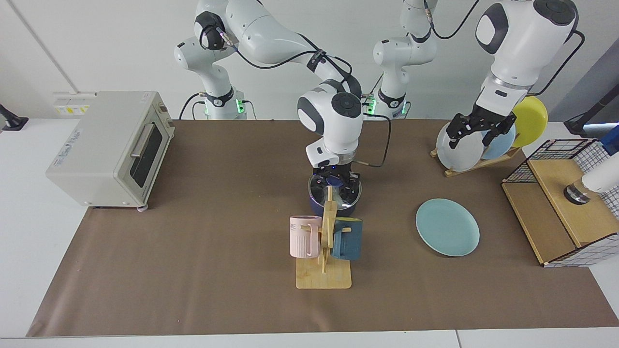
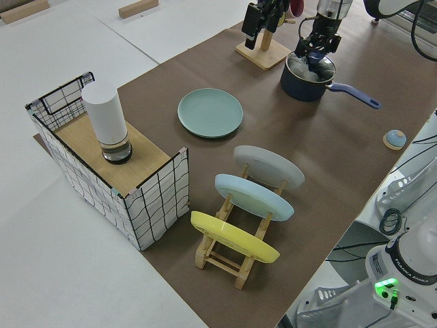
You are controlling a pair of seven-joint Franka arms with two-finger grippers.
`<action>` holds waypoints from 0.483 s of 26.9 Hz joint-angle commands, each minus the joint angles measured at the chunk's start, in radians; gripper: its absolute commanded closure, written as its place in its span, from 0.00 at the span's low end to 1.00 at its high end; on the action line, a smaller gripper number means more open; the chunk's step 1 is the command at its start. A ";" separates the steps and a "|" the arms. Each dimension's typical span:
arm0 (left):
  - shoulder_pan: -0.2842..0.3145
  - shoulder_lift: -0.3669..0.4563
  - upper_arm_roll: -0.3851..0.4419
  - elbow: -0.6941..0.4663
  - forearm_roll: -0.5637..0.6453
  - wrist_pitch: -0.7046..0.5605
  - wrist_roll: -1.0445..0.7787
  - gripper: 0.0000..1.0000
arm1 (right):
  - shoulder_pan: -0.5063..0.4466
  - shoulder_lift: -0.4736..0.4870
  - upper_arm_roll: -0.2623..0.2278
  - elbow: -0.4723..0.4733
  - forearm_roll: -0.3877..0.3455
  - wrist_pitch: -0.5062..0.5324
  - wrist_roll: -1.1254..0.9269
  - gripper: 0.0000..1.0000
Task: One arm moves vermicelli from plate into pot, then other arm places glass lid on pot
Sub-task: 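Lower the glass lid onto the saucepan with the right gripper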
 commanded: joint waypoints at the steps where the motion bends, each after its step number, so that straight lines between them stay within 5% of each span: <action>1: 0.016 -0.017 -0.011 -0.008 -0.010 -0.005 0.011 0.00 | -0.013 -0.014 0.005 -0.040 -0.001 0.012 -0.010 0.00; 13: 0.016 -0.017 -0.012 -0.008 -0.010 -0.005 0.011 0.00 | -0.013 -0.051 0.000 0.003 -0.002 -0.057 -0.030 0.00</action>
